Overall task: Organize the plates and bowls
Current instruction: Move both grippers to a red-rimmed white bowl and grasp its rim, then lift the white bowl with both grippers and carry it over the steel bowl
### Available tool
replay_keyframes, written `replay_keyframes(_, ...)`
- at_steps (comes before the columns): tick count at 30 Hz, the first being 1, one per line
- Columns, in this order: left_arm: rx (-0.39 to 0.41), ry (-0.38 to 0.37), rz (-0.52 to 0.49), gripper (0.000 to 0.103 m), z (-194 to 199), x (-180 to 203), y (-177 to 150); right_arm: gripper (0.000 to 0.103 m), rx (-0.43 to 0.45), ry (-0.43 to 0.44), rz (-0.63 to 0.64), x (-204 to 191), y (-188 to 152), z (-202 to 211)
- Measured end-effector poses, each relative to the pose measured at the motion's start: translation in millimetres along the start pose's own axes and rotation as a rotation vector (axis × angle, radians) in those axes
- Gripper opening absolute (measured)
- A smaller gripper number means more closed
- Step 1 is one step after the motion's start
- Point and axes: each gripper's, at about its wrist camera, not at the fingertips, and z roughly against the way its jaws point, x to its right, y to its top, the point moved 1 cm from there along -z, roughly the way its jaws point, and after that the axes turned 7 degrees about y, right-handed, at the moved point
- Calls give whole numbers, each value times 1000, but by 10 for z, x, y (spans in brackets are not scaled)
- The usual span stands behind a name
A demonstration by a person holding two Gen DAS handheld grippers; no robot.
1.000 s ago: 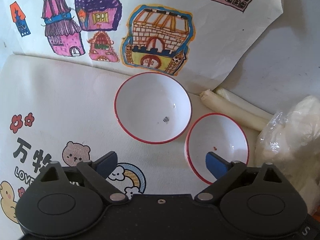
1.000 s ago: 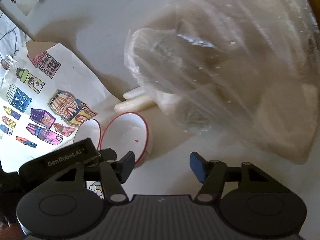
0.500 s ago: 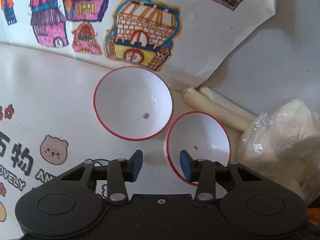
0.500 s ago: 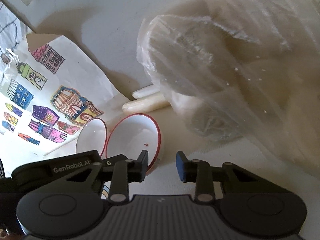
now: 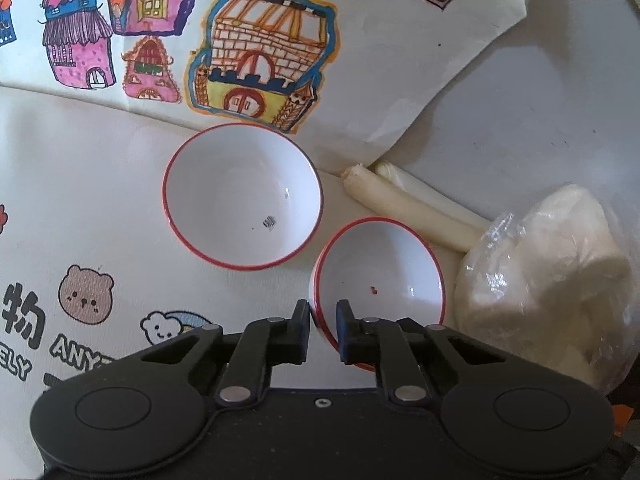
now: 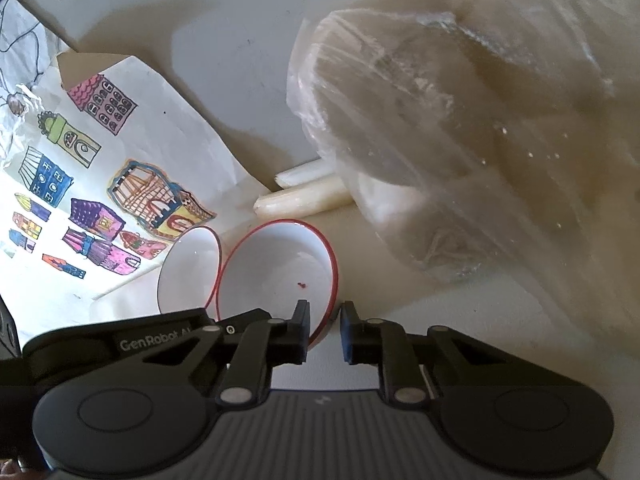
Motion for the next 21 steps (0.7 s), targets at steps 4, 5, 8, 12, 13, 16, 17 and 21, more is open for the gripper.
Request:
replay_keyframes(4, 1, -9, -12, 14, 46, -14, -31, 17, 0, -1, 14, -13, -59, 69)
replay_keyframes(5, 1, -12, -14, 14, 67, -23, -40, 17, 2, 1, 16, -22, -72, 91)
replay_keyframes(8, 3, -27, -17, 14, 162, -64, -79, 17, 12, 5, 22, -60, -121, 185)
replay_keyframes(12, 15, -42, -28, 14, 304, -118, -112, 17, 32, 7, 45, -154, -187, 312)
replay_keyframes(13, 19, -46, -31, 14, 339, -133, -120, 17, 35, 8, 48, -173, -200, 336)
replay_keyframes(16, 25, -61, -42, 14, 442, -187, -139, 17, 47, 10, 53, -244, -244, 413)
replay_keyframes(17, 27, -65, -47, 14, 462, -205, -138, 17, 52, 10, 54, -262, -261, 445)
replay_keyframes(21, 36, -80, -64, 14, 591, -288, -203, 17, 71, 7, 60, -368, -340, 530)
